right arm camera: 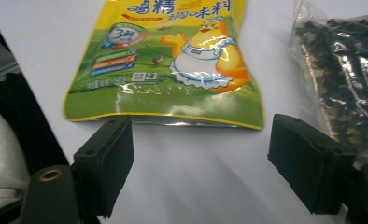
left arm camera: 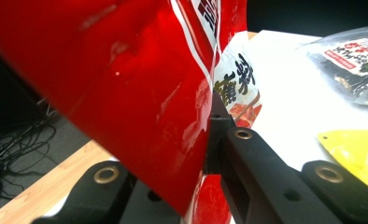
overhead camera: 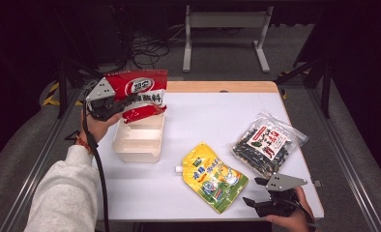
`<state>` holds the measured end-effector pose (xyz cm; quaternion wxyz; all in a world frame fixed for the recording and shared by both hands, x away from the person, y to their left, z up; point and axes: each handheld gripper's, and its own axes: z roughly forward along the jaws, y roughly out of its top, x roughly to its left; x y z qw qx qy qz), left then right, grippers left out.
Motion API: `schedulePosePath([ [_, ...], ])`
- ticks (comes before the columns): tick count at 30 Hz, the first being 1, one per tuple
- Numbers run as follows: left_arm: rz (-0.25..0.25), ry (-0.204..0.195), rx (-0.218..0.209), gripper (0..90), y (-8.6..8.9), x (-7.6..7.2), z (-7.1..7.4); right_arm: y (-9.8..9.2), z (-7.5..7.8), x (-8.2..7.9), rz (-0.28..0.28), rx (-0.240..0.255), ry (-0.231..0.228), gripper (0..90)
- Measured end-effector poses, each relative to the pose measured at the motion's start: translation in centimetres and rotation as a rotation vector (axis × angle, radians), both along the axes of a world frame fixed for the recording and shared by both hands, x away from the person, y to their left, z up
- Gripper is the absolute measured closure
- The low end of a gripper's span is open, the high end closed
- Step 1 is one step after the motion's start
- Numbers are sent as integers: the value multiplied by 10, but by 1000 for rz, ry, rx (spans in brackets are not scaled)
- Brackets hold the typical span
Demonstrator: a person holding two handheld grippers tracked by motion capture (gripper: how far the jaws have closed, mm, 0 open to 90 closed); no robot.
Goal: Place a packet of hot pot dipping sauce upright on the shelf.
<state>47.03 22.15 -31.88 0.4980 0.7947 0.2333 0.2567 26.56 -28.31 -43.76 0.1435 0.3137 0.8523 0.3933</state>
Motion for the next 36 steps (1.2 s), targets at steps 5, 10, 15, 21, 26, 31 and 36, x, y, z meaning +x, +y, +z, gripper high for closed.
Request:
schedulePosePath([
  [5, -5, 3, 22, 898, 0, 16, -2, -3, -2, -2, -29, 6, 13, 226],
  [10, 4, 24, 50, 898, -5, 30, -9, -4, -3, -5, -43, 9, 19, 226],
  [15, -3, 45, 61, 898, -9, 39, -18, -4, -4, -6, -42, 3, 22, 226],
  [21, 6, 56, 47, 897, -12, 46, -28, -2, -5, -7, -36, 2, 27, 226],
  [26, 23, 44, 78, 897, -15, 51, -29, -2, -6, -10, -33, -3, 28, 225],
  [31, 54, 26, 83, 889, -18, 57, -34, -2, -6, -10, -34, -1, 33, 225],
  [36, 53, 74, 72, 817, -21, 60, -46, -2, -8, -9, -35, -7, 39, 221],
])
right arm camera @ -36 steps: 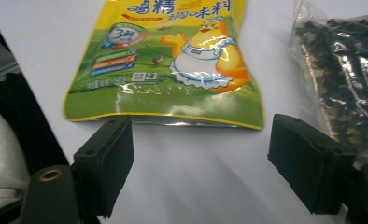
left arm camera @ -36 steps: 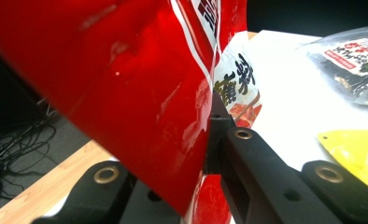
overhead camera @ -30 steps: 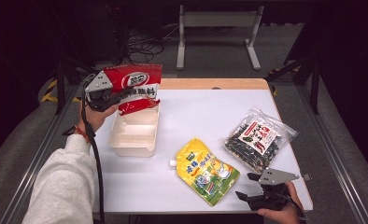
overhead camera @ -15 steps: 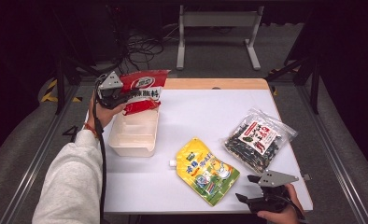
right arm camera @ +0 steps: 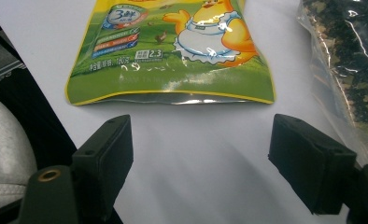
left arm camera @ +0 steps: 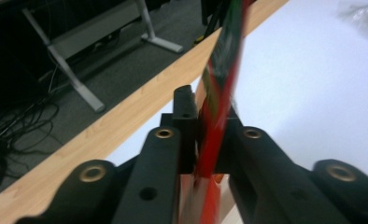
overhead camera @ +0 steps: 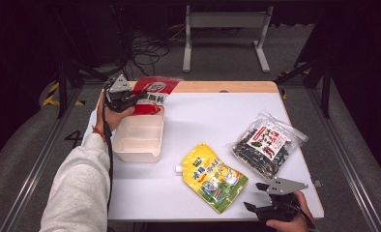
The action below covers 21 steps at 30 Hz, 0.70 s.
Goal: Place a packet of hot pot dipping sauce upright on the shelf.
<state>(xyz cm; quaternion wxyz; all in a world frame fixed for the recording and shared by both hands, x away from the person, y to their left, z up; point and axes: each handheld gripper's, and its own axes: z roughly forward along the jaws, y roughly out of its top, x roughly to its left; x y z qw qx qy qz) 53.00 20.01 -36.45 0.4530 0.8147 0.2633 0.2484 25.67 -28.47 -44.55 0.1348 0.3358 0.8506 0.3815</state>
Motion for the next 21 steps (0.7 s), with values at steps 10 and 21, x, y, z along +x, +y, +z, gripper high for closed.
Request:
schedulePosePath([
  [10, 33, 24, -14, 810, 19, -12, -6, 2, -1, -1, 27, -12, 8, 217],
  [21, 54, 89, 106, 896, 23, -12, -28, 7, 0, -1, 46, -10, 12, 217],
])
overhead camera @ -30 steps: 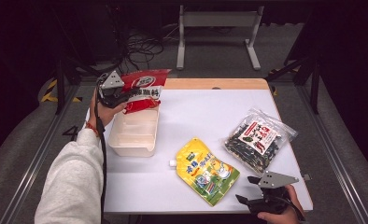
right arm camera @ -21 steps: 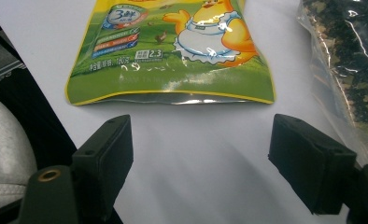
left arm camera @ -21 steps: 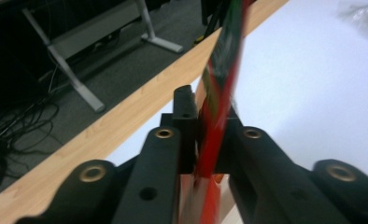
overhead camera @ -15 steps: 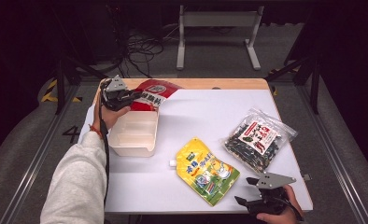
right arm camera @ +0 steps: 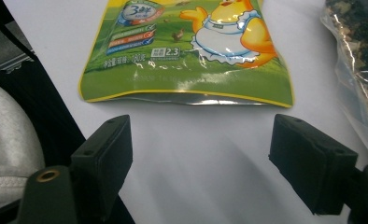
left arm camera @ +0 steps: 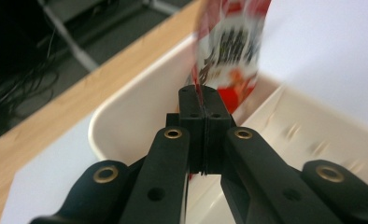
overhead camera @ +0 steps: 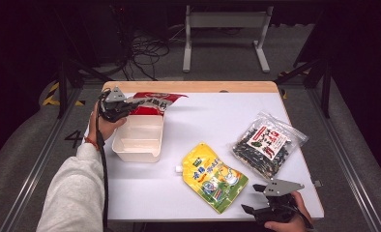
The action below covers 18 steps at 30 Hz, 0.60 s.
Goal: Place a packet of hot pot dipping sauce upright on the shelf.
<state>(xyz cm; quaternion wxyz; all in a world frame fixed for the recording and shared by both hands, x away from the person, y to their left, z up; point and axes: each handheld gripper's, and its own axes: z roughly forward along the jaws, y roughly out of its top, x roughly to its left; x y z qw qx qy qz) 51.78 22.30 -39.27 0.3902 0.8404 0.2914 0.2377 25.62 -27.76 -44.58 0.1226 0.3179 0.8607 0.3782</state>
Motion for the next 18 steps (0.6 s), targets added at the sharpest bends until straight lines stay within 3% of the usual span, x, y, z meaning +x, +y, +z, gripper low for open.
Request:
schedulePosePath([
  [1, 0, 4, 0, 895, 3, 1, -2, 1, 0, 0, 2, 1, 2, 216],
  [2, 9, 16, -33, 894, 6, 1, -4, 1, 0, 1, 1, -1, 0, 216],
  [4, 17, 21, -55, 887, 10, 1, -6, 1, 0, 2, 0, -3, -1, 216],
  [9, 27, 9, -39, 861, 8, 0, -5, 3, 0, 3, 6, -6, -5, 216],
  [18, 61, -14, -127, 767, 12, -4, -3, -1, 1, 6, -43, -16, -10, 222],
])
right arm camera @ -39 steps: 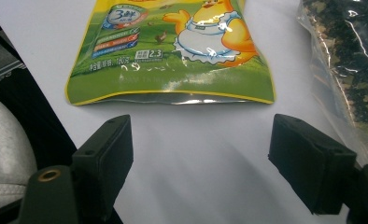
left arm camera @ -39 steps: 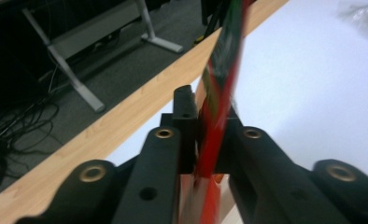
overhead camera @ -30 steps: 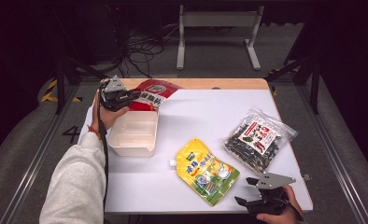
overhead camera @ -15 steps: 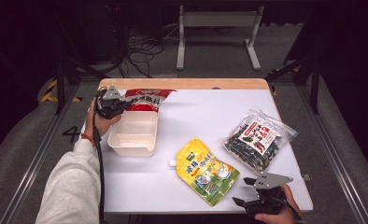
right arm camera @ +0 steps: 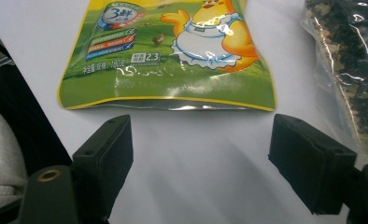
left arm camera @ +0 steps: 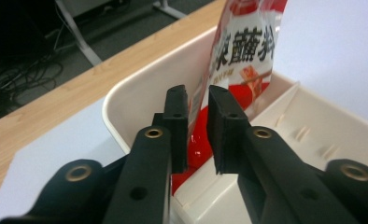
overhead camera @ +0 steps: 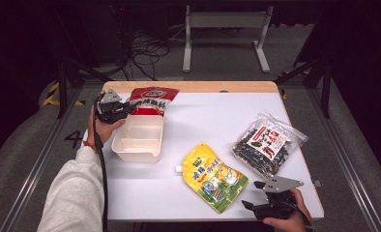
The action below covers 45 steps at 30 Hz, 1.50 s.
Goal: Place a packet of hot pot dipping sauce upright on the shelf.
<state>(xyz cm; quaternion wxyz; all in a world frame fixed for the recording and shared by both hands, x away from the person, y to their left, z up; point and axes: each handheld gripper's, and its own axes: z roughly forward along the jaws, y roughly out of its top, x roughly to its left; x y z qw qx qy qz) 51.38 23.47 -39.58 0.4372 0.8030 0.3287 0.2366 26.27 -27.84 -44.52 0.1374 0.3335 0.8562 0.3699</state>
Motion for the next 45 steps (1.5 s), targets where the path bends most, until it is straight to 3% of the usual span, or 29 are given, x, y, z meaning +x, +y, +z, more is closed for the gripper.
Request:
schedulePosePath([
  [3, 11, -13, -8, 732, 0, -1, 3, 0, 1, 0, -8, -1, -6, 223],
  [8, 11, -15, -62, 720, 2, -5, 6, -3, 2, 1, -34, 3, -20, 233],
  [14, 13, -34, -82, 711, 7, -11, 12, -5, 4, 1, -48, 10, -29, 239],
  [19, 11, -46, -98, 687, 8, -18, 16, -12, 8, 2, -105, 51, -56, 256],
  [25, -2, -68, -102, 672, 7, -34, 23, -19, 11, 5, -142, 38, -80, 292],
  [34, -18, -104, -119, 597, 10, -72, 33, -31, 19, 18, -204, 38, -119, 329],
  [40, -50, -144, -105, 543, 9, -110, 40, -46, 23, 32, -313, 57, -138, 291],
  [41, -50, -144, -105, 536, 9, -110, 40, -46, 23, 32, -313, 57, -138, 291],
  [42, -57, -148, -103, 522, 8, -117, 40, -53, 23, 36, -340, 82, -127, 282],
  [45, -73, -145, -109, 478, 8, -134, 38, -59, 22, 40, -369, 85, -126, 281],
])
